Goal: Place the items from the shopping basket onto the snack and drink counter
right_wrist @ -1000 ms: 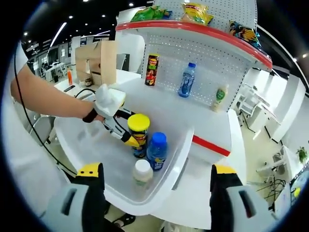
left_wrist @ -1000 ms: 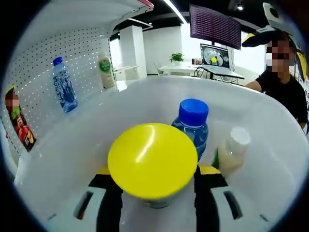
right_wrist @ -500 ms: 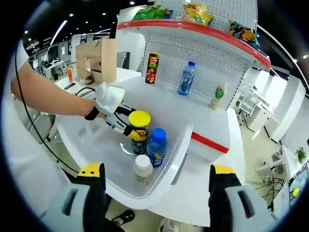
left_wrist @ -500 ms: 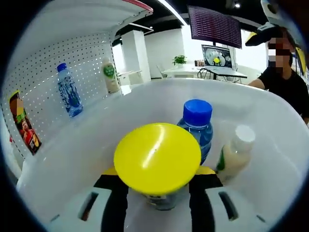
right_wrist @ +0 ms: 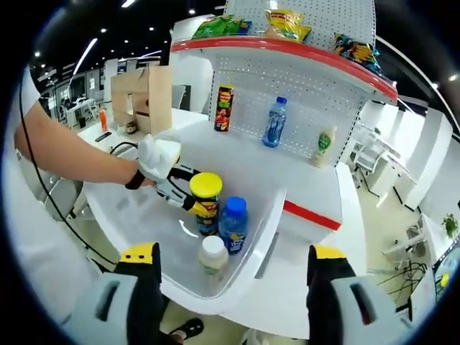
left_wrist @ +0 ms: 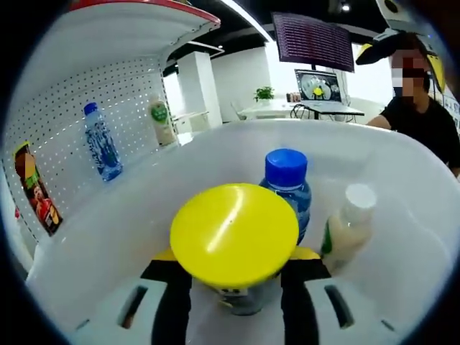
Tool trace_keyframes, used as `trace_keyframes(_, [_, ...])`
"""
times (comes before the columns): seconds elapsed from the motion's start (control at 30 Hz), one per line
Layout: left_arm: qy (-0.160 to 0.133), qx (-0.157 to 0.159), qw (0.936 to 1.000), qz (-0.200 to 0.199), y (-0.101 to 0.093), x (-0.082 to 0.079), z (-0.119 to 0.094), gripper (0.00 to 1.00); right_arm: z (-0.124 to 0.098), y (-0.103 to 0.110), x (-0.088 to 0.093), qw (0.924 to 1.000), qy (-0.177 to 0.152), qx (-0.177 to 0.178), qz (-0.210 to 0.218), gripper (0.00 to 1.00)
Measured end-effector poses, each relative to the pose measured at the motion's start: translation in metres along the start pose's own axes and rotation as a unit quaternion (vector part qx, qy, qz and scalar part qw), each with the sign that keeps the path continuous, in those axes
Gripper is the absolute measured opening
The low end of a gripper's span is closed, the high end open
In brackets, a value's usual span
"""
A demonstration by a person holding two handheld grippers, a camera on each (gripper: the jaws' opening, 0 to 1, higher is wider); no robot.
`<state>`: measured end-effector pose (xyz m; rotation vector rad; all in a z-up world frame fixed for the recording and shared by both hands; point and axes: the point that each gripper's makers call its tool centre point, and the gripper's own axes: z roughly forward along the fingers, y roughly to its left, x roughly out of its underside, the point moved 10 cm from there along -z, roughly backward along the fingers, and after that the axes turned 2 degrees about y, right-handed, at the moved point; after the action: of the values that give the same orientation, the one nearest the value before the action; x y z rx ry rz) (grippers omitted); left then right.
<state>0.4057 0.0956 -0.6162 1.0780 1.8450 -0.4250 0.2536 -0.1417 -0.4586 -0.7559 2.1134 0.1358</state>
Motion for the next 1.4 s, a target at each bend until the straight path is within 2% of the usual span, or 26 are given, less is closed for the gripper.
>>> trace_keyframes(0.17, [0.000,0.002,1.0000,0.000,-0.001,-0.001,-0.001,0.50,-0.002,-0.002,0.002,1.0000,0.002,-0.002,-0.004,0.83])
trace_keyframes(0.3, [0.003,0.002,0.9997,-0.023,-0.003,0.001,-0.002,0.50,-0.005,-0.005,0.003,1.0000,0.001,0.000,-0.008,0.82])
trace_keyframes(0.57, [0.003,-0.002,0.9996,-0.029,-0.007,-0.001,-0.008,0.50,-0.006,-0.007,0.004,0.9998,-0.006,-0.010,-0.014,0.81])
trace_keyframes(0.63, [0.003,-0.011,0.9997,-0.021,-0.008,-0.002,-0.010,0.50,-0.007,-0.008,0.004,0.9998,-0.009,-0.012,-0.014,0.81])
trace_keyframes(0.9, [-0.007,-0.035,0.9991,-0.023,-0.005,-0.013,-0.028,0.50,-0.010,-0.015,0.007,0.9995,-0.015,-0.020,-0.022,0.79])
trace_keyframes(1.4, [-0.022,-0.050,0.9977,-0.039,-0.013,-0.035,-0.068,0.50,-0.007,-0.016,0.010,0.9985,-0.015,-0.040,-0.034,0.78])
